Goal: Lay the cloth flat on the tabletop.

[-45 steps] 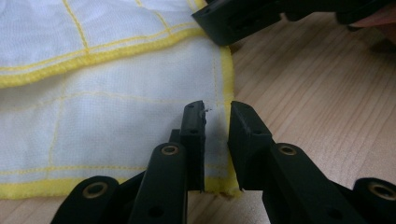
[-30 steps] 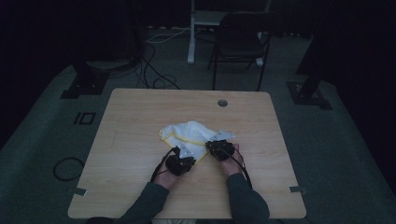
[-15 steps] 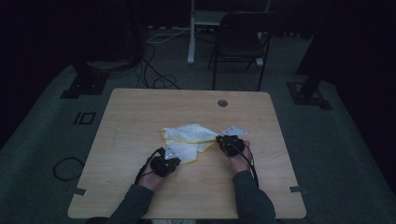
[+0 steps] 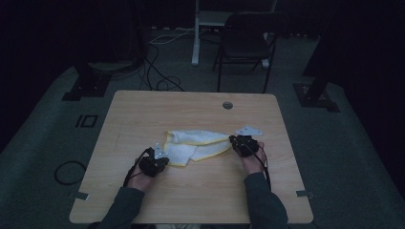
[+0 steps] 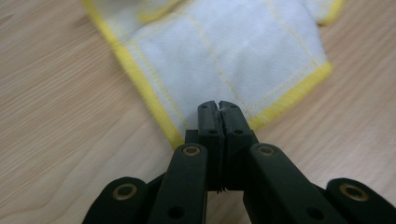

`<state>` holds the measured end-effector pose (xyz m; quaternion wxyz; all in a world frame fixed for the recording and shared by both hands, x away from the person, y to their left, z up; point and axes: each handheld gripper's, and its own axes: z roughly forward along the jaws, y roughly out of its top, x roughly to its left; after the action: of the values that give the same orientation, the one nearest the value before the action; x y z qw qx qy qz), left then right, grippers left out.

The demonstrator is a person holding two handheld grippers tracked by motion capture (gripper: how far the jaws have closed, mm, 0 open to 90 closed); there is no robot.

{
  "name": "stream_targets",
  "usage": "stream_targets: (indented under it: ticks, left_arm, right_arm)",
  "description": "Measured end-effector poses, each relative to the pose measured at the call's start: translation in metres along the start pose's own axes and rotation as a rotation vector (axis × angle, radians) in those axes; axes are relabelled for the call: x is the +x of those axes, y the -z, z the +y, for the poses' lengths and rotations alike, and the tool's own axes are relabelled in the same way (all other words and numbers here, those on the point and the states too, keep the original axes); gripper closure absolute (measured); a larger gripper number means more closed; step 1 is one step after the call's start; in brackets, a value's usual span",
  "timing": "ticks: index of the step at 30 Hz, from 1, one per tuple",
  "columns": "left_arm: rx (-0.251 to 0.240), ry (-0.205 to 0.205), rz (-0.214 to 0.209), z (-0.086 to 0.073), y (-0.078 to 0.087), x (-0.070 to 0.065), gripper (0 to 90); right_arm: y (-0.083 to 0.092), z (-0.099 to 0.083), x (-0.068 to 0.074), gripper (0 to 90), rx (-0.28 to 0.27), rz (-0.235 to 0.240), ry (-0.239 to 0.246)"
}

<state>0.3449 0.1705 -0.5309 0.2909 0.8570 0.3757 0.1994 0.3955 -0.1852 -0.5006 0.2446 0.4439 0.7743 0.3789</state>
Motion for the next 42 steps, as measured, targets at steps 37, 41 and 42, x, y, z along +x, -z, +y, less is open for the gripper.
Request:
stream_targets:
  ticks: [37, 41, 42]
  left_arm:
    - [-0.013, 0.114, 0.097, -0.007, 0.015, 0.043, 88.3]
    - [-0.021, 0.125, 0.112, -0.009, 0.019, 0.043, 79.7]
    - [-0.022, 0.13, 0.112, -0.009, 0.02, 0.044, 79.2]
  right_arm:
    - [0.015, -0.007, -0.034, 86.5, 0.038, -0.057, -0.024]
    - [0.013, -0.01, -0.034, 76.4, 0.055, -0.045, -0.024]
    - [0.014, -0.01, -0.034, 74.9, 0.048, -0.042, -0.029]
